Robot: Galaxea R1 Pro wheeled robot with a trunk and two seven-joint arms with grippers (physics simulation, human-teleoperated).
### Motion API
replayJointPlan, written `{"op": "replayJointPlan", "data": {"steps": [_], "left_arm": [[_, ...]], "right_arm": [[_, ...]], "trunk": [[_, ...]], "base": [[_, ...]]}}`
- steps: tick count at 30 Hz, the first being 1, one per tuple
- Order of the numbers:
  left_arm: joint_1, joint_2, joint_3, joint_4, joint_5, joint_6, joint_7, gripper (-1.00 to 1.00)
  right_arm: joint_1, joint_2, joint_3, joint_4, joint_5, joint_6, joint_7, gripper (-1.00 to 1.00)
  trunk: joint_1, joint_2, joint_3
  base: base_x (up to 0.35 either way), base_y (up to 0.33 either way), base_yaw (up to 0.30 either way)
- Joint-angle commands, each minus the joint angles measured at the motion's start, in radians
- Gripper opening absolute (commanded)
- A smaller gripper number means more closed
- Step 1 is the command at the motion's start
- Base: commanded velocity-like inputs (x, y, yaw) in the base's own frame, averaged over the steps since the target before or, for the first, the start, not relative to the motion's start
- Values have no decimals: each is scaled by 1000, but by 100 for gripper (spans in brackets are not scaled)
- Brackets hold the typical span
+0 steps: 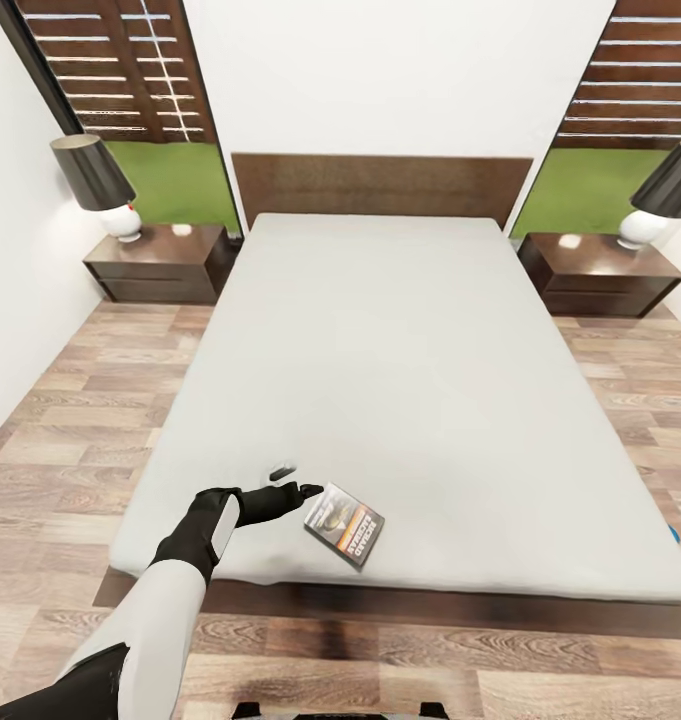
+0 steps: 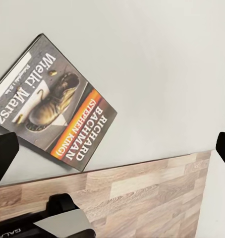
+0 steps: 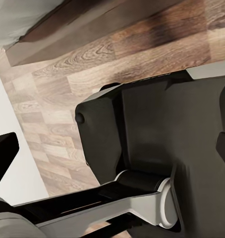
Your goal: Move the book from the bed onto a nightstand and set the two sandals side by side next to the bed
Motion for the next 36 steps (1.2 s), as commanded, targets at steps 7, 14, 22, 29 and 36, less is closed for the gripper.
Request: {"op": "replayJointPlan", "data": {"steps": [7, 14, 22, 29, 36], "left_arm": [[-1, -2, 8, -1, -10, 6, -8, 100], [-1, -2, 8, -1, -10, 6, -8, 100], [-1, -2, 8, -1, -10, 6, -8, 100], [-1, -2, 8, -1, -10, 6, -8, 100], [-1, -2, 8, -1, -10, 6, -8, 100]], "right_arm": [[-1, 0, -6, 1, 6, -4, 3, 100], [-1, 0, -6, 1, 6, -4, 3, 100], [-1, 0, -6, 1, 6, -4, 3, 100], [-1, 0, -6, 1, 6, -4, 3, 100], [-1, 0, -6, 1, 6, -4, 3, 100]], "trunk": [[0, -2, -12], [0, -2, -23], [0, -2, -28], [0, -2, -28], [0, -2, -28]], "base": [[0, 0, 0], [0, 0, 0], [163, 0, 0], [46, 0, 0], [94, 0, 0]]}}
